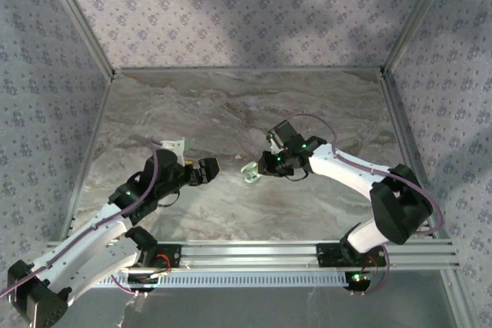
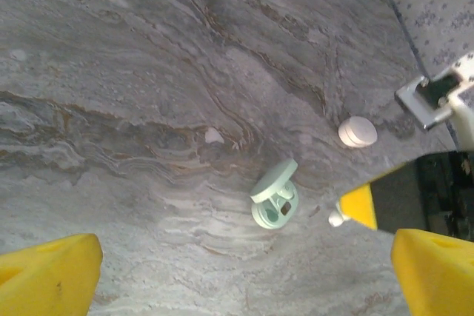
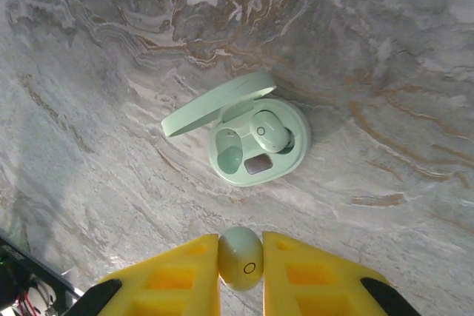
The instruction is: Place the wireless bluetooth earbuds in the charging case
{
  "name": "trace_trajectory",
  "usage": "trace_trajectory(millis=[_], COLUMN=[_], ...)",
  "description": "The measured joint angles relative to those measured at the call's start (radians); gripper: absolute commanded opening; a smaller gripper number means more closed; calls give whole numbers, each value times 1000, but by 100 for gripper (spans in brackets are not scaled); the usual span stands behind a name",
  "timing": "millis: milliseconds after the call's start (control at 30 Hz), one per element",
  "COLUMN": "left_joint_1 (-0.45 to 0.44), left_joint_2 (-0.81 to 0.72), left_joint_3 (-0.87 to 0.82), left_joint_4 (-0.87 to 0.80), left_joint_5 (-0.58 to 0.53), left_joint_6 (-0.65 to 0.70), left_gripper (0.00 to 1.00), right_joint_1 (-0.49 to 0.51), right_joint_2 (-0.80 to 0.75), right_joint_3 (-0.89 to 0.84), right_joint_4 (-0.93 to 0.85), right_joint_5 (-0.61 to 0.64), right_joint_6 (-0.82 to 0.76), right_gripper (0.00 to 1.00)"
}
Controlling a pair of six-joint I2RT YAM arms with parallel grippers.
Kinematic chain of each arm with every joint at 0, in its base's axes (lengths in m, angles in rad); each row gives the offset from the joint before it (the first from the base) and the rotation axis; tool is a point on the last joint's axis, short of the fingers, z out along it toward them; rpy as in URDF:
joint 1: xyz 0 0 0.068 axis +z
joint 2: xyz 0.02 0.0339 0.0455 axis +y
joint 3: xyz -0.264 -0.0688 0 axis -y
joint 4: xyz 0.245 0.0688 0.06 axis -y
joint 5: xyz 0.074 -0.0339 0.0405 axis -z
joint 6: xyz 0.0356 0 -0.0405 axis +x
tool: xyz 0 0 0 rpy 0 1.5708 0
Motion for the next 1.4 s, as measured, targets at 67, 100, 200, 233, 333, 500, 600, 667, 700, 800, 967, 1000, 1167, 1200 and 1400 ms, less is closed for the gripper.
trace_trajectory(millis=[67, 100, 200, 233, 333, 500, 600, 667, 700, 800, 967, 1000, 1167, 1200, 1400], left_joint_1=[12, 16, 32, 39, 56, 77, 86, 92, 95, 101, 106, 109, 109, 109, 109], left_joint_2=[0, -1, -6, -7, -7, -22, -40, -49, -51, -53, -53, -53, -53, -53, -53], left_joint_3=[-5, -8, -34, -43, -68, -83, -85, -87, -87, -90, -101, -102, -103, -103, -103], left_joint_4=[6, 8, 24, 24, 24, 24, 24, 24, 23, 24, 24, 24, 24, 24, 24], left_joint_5=[-10, -14, -19, -19, -19, -18, -18, -18, -18, -18, -18, -18, -14, -14, -14], left_joint_6=[-1, -3, -5, -10, -12, -19, -19, -19, -19, -21, -23, -23, -26, -26, -26], left_gripper=[100, 100, 100, 100, 100, 100, 100, 100, 100, 100, 100, 100, 100, 100, 100], right_joint_1=[20, 28, 50, 58, 76, 109, 128, 138, 142, 150, 163, 166, 177, 178, 187], right_joint_2=[22, 34, 70, 82, 117, 185, 225, 243, 248, 264, 275, 277, 287, 291, 316], right_joint_3=[20, 32, 69, 80, 114, 184, 235, 263, 271, 293, 306, 307, 312, 315, 336], right_joint_4=[-9, -14, -24, -30, -51, -93, -119, -138, -142, -169, -212, -218, -238, -239, -243], right_joint_5=[21, 30, 58, 69, 100, 161, 196, 218, 227, 258, 307, 314, 340, 341, 356], right_joint_6=[0, 0, 0, 0, -1, -5, -5, -5, -6, -10, -16, -17, -24, -24, -28], right_gripper=[19, 19, 19, 19, 19, 19, 18, 18, 18, 18, 18, 18, 18, 18, 18])
